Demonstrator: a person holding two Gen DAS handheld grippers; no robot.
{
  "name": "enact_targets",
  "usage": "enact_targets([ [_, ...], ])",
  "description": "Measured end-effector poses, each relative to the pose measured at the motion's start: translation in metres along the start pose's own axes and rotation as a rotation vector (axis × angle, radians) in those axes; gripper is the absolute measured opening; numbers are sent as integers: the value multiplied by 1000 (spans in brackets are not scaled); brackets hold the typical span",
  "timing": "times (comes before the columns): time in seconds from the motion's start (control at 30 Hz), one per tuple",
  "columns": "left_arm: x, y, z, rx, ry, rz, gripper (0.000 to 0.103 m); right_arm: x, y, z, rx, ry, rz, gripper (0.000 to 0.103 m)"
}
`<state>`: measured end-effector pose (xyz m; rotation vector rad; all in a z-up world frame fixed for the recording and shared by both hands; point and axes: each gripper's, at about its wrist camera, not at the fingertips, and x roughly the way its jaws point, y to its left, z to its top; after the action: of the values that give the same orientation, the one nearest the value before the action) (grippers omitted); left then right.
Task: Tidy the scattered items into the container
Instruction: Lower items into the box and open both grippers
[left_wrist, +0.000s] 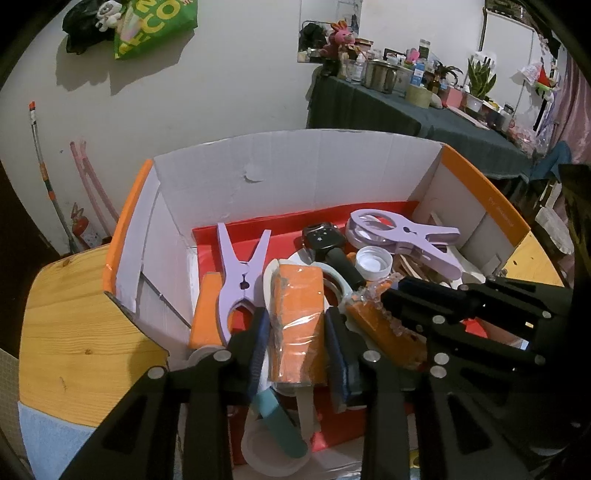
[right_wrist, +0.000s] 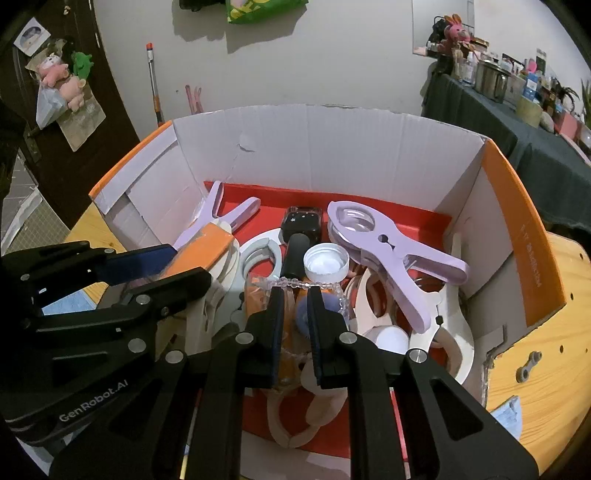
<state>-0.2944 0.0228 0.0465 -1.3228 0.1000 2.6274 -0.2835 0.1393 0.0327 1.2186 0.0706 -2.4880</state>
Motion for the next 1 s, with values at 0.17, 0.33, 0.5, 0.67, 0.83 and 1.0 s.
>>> enact_targets([
  [0.17, -1, 1, -1, -6, 3, 1, 41, 0, 0, -1, 12, -1, 7, 12],
  [0.33, -1, 1, -1, -3, 1, 11, 46, -1, 1, -1, 14, -4, 3, 12],
  [0.5, -2, 2, -3, 2, 2, 8, 47, -3, 0, -2, 17, -6, 1, 12],
  [0.67, -6, 2, -4, -4, -5, 7, 52, -5, 0, -3, 21, -9, -3, 12],
  [0.83, -14, 3, -1, -4, -14, 10, 53, -10, -2, -4, 25, -19, -2, 12],
  [1.0, -34, 2, -3, 8, -39, 5, 61, -26, -2, -4, 25, -42, 9, 13],
])
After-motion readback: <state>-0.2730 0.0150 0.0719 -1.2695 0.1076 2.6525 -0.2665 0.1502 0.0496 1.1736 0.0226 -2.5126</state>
